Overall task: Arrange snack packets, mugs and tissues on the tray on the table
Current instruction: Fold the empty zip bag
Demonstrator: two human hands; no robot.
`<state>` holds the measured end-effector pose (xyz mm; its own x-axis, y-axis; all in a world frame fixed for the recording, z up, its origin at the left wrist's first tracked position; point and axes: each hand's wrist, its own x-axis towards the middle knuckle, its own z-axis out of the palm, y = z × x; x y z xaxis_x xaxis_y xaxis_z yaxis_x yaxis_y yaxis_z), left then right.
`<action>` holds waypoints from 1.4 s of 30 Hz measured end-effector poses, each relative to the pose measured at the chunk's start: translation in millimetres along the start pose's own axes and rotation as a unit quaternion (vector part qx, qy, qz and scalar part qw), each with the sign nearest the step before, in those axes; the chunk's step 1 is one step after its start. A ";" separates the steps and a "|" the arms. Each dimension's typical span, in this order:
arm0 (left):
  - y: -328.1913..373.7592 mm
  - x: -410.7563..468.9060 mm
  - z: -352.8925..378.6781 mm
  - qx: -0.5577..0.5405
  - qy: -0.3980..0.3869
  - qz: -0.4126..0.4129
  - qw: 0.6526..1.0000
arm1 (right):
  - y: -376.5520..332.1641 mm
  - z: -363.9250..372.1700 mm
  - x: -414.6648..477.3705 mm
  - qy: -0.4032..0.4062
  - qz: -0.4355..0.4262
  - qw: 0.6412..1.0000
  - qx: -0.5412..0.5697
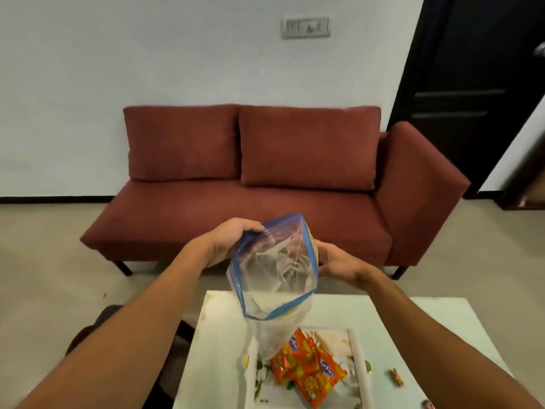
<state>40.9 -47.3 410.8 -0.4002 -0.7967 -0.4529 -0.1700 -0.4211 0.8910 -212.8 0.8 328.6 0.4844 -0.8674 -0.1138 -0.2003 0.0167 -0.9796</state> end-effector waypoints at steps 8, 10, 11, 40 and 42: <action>138.7 -51.7 -4.4 0.090 -0.009 0.071 0.993 | -130.3 -13.8 -15.1 0.085 -0.083 0.990 0.073; 158.5 -61.4 -24.2 0.013 0.020 0.108 0.994 | -151.5 -18.4 -17.4 0.143 -0.113 0.975 0.125; 159.8 -65.5 -39.7 -0.042 0.034 0.119 0.991 | -162.3 -20.1 -19.5 0.167 -0.134 0.966 0.143; 160.6 -28.0 15.6 -0.044 0.178 0.403 0.897 | -247.7 -82.8 -28.6 0.463 -0.184 0.861 0.100; 164.4 -29.7 18.0 -0.054 0.168 0.413 0.893 | -246.4 -87.9 -34.5 0.416 -0.163 0.885 0.127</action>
<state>8.6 -85.1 571.3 -0.0536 -0.9321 0.3581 0.1532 0.3467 0.9254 -255.0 -17.1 588.5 -0.3356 -0.9109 0.2402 0.0849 -0.2832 -0.9553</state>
